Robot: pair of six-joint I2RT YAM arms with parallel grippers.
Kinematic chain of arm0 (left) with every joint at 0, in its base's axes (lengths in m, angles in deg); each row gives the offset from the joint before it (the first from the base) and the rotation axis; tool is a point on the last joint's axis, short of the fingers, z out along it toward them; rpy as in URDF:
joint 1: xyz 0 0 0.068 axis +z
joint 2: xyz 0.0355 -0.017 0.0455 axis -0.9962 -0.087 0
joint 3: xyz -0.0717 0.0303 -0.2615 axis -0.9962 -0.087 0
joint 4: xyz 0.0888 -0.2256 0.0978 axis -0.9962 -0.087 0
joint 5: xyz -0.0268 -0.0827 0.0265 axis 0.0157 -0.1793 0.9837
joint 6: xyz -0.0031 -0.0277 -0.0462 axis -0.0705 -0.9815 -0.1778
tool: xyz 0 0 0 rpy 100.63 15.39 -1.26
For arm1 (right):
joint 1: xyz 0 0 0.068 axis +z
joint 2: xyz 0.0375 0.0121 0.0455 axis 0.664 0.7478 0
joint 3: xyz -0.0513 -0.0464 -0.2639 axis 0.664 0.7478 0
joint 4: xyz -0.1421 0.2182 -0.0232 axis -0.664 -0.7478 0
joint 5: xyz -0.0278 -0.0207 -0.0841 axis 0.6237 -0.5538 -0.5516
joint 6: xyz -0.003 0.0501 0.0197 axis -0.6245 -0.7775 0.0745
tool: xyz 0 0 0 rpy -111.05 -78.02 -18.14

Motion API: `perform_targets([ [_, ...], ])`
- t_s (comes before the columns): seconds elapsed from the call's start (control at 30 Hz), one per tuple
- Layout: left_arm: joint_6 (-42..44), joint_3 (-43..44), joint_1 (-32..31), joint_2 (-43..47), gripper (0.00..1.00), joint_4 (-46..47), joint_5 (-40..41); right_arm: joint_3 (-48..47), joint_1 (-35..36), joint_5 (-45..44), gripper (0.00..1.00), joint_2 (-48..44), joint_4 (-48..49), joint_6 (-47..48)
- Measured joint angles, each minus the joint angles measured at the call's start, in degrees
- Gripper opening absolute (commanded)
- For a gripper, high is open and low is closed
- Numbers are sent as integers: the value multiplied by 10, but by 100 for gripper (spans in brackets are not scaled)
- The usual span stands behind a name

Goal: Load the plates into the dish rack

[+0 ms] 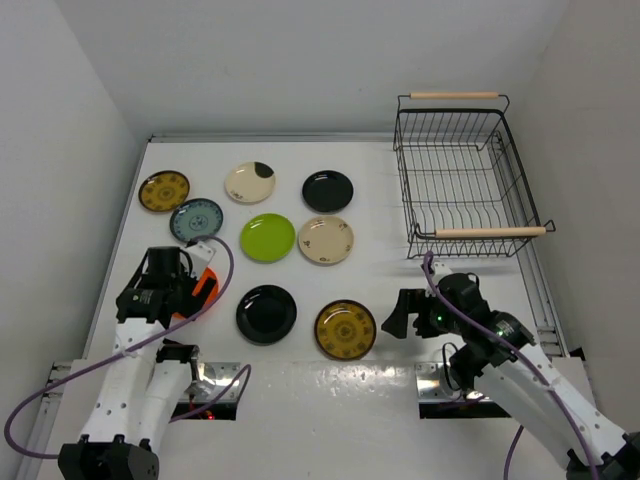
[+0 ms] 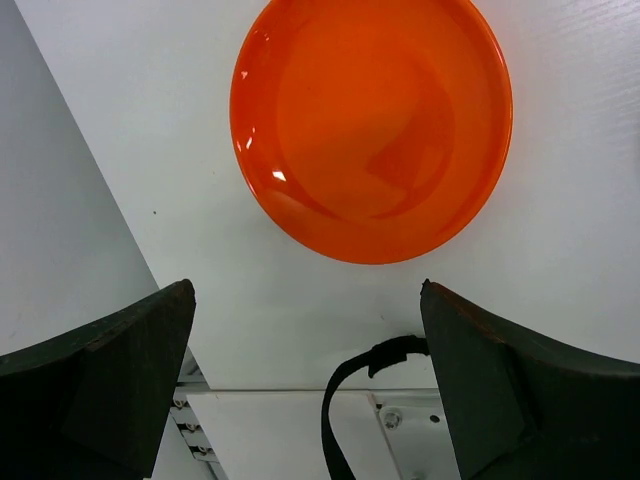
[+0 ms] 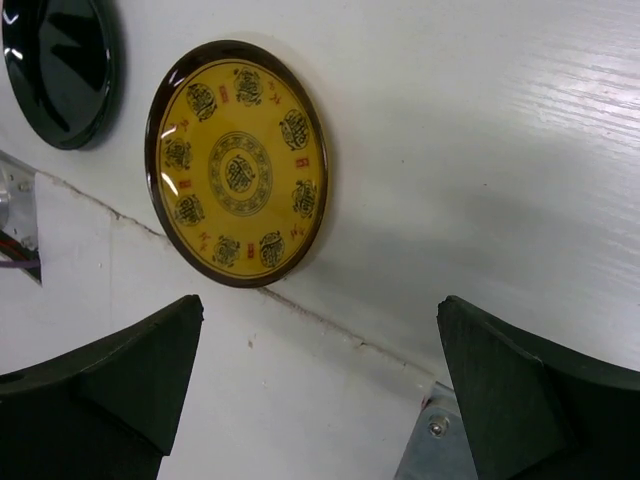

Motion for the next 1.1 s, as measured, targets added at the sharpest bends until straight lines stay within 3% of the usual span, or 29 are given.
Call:
perform_targets([
  [0.37, 5, 16, 0, 16, 100, -17, -9, -38, 0, -11, 100, 5, 27, -7],
  [0.47, 7, 105, 0, -42, 100, -56, -45, -99, 0, 11, 89, 19, 79, 33],
  [0.53, 0, 208, 0, -117, 100, -82, -78, -214, 0, 22, 74, 94, 73, 86],
  [0.6, -7, 313, 0, -198, 100, -96, -113, -346, 6, 26, 73, 203, 55, 142],
  [0.67, -14, 416, 0, -277, 100, -97, -155, -497, 31, 11, 87, 342, 24, 200],
  [0.73, -21, 459, 0, -337, 100, -78, -188, -592, 61, -4, 100, 459, 7, 251],
  [0.77, -23, 458, 1, -353, 100, -73, -195, -604, 71, -7, 100, 508, 2, 271],
  [0.93, -37, 391, 24, -384, 100, -69, -208, -487, 83, -17, 100, 650, -48, 310],
  [1.1, -67, 382, 87, -390, 100, -40, -187, -383, 77, -42, 96, 675, -59, 300],
])
